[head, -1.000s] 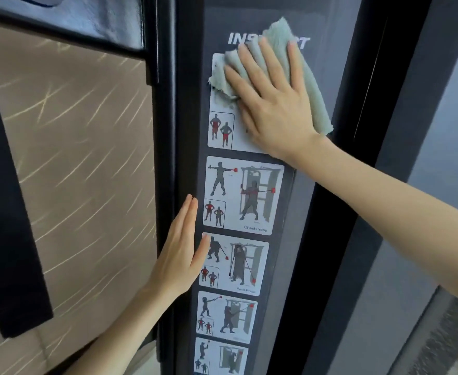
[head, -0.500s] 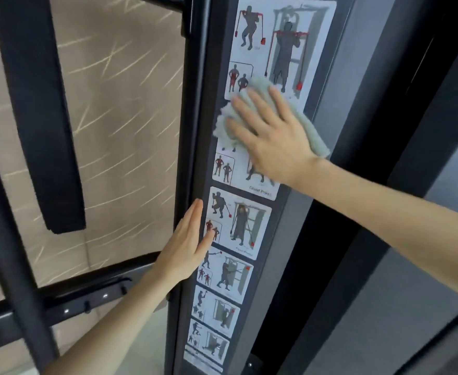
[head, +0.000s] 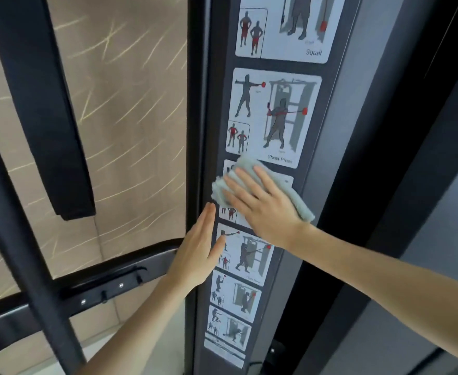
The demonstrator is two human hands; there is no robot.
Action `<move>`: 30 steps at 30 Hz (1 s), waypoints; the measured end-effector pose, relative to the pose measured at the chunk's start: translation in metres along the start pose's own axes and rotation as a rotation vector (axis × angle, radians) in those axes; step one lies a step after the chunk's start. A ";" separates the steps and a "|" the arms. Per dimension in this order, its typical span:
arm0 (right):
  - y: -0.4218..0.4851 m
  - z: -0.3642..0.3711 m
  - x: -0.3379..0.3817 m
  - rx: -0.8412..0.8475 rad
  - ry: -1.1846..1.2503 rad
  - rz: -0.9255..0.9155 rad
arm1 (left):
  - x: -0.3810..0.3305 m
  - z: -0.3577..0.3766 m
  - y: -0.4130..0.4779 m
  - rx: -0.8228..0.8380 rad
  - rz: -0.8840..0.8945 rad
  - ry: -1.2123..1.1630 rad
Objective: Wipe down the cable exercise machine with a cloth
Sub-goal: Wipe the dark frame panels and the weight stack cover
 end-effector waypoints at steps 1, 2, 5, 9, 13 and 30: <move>-0.005 0.001 0.004 0.001 0.021 -0.019 | 0.002 0.003 -0.004 0.003 0.002 0.000; -0.005 -0.004 0.001 -0.020 0.052 -0.032 | 0.003 0.004 -0.006 0.005 0.005 -0.004; 0.011 -0.029 -0.047 -0.106 0.029 0.039 | 0.004 0.008 -0.013 0.053 -0.016 -0.042; 0.043 -0.060 -0.121 -0.186 -0.020 0.287 | 0.015 0.016 -0.019 0.090 -0.095 -0.144; 0.039 -0.049 -0.091 -0.213 -0.057 0.288 | 0.035 0.035 -0.028 0.090 -0.180 -0.216; -0.069 0.060 0.150 -0.028 0.034 -0.042 | 0.120 0.149 -0.112 0.052 -0.102 -0.126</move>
Point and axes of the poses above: each hand's wrist, its own y-axis towards the middle knuckle, its own z-axis out of the palm, x = y × z, the point moved 7 cm from there along y, towards the middle knuckle, and after that the axes turned 4 degrees about -x, right-handed, at the moved point
